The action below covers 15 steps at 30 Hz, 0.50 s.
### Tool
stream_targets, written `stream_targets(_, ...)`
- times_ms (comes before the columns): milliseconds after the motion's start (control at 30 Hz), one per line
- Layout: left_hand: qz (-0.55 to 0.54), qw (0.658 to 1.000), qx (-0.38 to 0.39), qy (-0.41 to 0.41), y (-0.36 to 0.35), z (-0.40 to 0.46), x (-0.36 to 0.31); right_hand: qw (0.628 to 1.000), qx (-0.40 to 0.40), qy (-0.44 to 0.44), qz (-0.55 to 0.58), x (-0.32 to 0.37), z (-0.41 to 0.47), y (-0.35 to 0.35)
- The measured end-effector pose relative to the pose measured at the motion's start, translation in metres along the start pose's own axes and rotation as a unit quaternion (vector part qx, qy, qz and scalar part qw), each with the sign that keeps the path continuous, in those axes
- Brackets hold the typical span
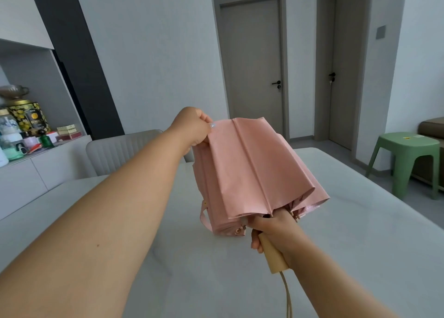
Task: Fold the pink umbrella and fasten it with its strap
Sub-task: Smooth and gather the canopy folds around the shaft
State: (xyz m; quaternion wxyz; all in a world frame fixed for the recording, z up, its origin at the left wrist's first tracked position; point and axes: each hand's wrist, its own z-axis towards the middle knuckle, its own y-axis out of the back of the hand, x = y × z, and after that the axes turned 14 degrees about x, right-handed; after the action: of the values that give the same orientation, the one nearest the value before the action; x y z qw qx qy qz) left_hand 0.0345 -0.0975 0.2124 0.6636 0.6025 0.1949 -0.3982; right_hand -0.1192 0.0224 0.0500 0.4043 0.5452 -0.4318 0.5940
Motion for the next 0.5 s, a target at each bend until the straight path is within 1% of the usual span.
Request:
stream_targets(100, -0.032, 0.998, -0.045, 0.0, -0.006, 0.002, 0.016, 0.997, 0.064, 0.035, 0.014, 0.001, -0.002, -0.001)
stream_targets(167, -0.012, 0.997, -0.078, -0.006, -0.009, 0.002, 0.023, 0.993, 0.095, 0.06, 0.034, -0.001, -0.001, -0.001)
stream_targets(233, 0.01, 0.995, -0.094, -0.017, -0.01, -0.002, 0.028, 0.988, 0.107, 0.075, 0.088, -0.005, 0.0, 0.0)
stream_targets(300, 0.021, 0.994, -0.104, -0.036, -0.012, -0.005, 0.033, 0.985, 0.095, 0.063, 0.126, -0.004, -0.001, 0.001)
stream_targets(333, 0.027, 0.993, -0.107, -0.041, -0.014, -0.006, 0.034, 0.988, 0.078, 0.054, 0.122, -0.003, -0.001, 0.001)
stream_targets(500, 0.041, 0.992, -0.122, -0.004, -0.026, -0.01, 0.029, 1.0, 0.009, 0.006, 0.027, -0.001, 0.0, -0.004)
